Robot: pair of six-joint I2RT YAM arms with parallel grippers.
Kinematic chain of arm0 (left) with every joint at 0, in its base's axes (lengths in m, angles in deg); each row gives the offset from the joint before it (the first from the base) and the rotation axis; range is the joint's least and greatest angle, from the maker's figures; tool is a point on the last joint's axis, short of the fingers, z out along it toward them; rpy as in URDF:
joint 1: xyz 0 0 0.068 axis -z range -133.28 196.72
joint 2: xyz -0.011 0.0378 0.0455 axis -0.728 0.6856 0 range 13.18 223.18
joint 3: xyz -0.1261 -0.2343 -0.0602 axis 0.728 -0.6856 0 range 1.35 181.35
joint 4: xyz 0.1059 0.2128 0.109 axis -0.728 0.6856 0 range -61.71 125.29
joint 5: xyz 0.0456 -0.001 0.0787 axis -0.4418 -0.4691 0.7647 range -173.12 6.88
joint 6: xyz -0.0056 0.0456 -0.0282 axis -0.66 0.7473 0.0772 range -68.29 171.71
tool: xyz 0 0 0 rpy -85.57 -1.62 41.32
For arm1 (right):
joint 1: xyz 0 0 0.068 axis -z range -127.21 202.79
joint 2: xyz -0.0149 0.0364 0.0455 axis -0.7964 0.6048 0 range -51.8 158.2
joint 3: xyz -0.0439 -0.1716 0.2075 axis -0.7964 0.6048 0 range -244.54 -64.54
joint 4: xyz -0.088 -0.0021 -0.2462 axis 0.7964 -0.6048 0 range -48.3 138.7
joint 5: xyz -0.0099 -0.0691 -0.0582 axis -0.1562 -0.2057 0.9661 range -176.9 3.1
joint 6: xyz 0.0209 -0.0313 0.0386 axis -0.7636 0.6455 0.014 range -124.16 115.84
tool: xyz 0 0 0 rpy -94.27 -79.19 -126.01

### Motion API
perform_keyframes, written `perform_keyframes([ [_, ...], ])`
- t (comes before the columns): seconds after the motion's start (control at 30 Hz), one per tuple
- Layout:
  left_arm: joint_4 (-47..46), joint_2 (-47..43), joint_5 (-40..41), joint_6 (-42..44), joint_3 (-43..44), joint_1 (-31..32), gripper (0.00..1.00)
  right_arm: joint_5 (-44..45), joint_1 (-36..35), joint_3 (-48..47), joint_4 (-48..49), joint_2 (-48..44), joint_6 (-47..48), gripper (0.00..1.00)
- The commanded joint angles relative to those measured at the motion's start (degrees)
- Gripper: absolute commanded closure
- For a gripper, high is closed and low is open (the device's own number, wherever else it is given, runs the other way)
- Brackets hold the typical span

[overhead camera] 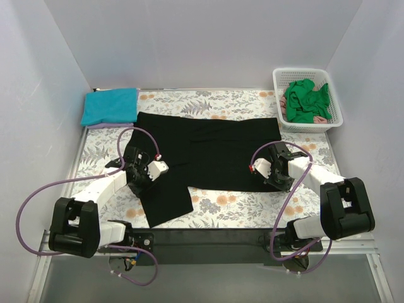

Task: Fold and stack the t-shirts
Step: Fold the tshirt

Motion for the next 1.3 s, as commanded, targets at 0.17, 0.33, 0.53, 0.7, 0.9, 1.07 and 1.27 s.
perform_keyframes([
  [0.17, -0.59, -0.99, 1.31, 2.41, -4.33, 0.11, 0.9, -2.03, 0.13, 0.33, 1.04, 0.94, -0.05, 0.99],
  [0.33, -2.52, -0.99, 2.1, 1.88, -5.47, 0.11, 1.0, -2.12, 0.3, 0.77, 1.3, 1.02, 0.21, 0.99],
  [0.53, 7.31, -3.53, -0.88, 2.49, 1.29, 0.11, 1.0, -2.21, 0.31, 0.16, 0.16, -1.52, 0.21, 0.99],
  [0.7, 18.54, -8.19, -2.12, 3.46, 6.56, 0.02, 1.0, -1.42, 1.01, 0.33, -3.62, -6.88, 2.14, 0.99],
  [0.9, 23.93, -8.3, -2.03, 3.46, 13.77, -0.67, 1.0, -0.89, 2.85, -3.09, -6.61, -10.93, 5.39, 0.99],
  [1.07, 23.32, -1.28, -3.7, 3.99, 20.09, -2.79, 1.0, -2.46, 5.13, -10.81, -6.7, -4.79, 6.8, 0.99],
  [1.27, 22.44, 7.25, -6.33, 4.52, 28.53, -6.21, 1.0, -4.05, 7.42, -17.94, -6.61, 2.76, 8.3, 0.99],
])
